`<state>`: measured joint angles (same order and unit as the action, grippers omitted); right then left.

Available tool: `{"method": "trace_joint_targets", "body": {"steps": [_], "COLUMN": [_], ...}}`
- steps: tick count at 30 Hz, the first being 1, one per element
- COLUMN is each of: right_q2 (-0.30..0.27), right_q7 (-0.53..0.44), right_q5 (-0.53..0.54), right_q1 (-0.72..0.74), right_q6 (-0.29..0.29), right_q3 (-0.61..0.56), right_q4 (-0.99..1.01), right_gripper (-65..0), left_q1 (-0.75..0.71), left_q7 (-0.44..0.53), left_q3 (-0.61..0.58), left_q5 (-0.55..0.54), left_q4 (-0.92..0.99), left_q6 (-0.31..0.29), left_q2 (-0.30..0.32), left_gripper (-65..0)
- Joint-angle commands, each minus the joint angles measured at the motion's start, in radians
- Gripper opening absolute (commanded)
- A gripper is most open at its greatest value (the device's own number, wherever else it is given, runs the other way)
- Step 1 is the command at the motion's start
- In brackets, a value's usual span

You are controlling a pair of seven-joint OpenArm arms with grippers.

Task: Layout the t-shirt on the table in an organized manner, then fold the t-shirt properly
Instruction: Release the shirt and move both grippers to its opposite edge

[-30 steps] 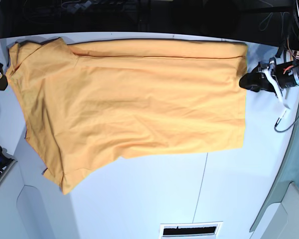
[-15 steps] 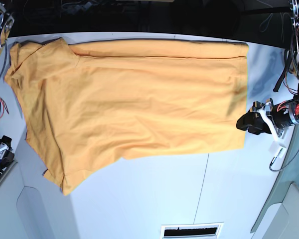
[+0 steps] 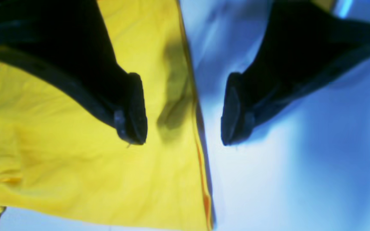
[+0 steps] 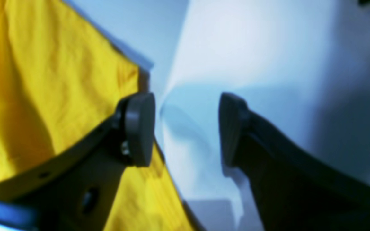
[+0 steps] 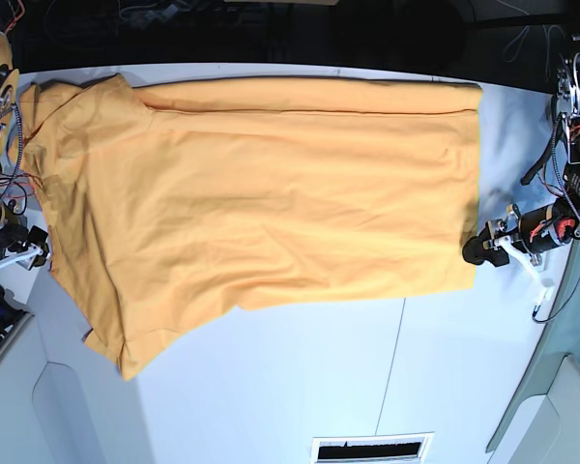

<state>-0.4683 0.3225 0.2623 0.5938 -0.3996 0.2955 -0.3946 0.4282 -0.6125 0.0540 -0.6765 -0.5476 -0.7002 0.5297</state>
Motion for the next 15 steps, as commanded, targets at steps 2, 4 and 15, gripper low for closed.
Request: {"method": "trace_joint_targets", "body": {"steps": [2,4,15], "right_q2": [-0.001,0.013,0.068], "right_q7": [-0.013,-0.013,-0.013], "right_q5": [0.007,0.008,0.006], "right_q1": [0.024,0.027,0.029], "right_q6": [-0.047,-0.093,-0.133], "right_q3": [0.002,0.002,0.002], "right_q4": [-0.007,-0.011,-0.035], "right_gripper": [-33.1,-33.1,-49.2], "left_q1": [0.02,0.02,0.029], "left_q7": [-0.005,-0.007,-0.017], "left_q3": [0.003,0.003,0.003], "left_q5": [0.016,0.016,0.016], "left_q4": [-0.005,-0.005,-0.006], "left_q6": [0.002,0.002,0.002], "left_q2": [0.001,-0.015,-0.046], "left_gripper": [-24.4,-24.4,-50.5]}}
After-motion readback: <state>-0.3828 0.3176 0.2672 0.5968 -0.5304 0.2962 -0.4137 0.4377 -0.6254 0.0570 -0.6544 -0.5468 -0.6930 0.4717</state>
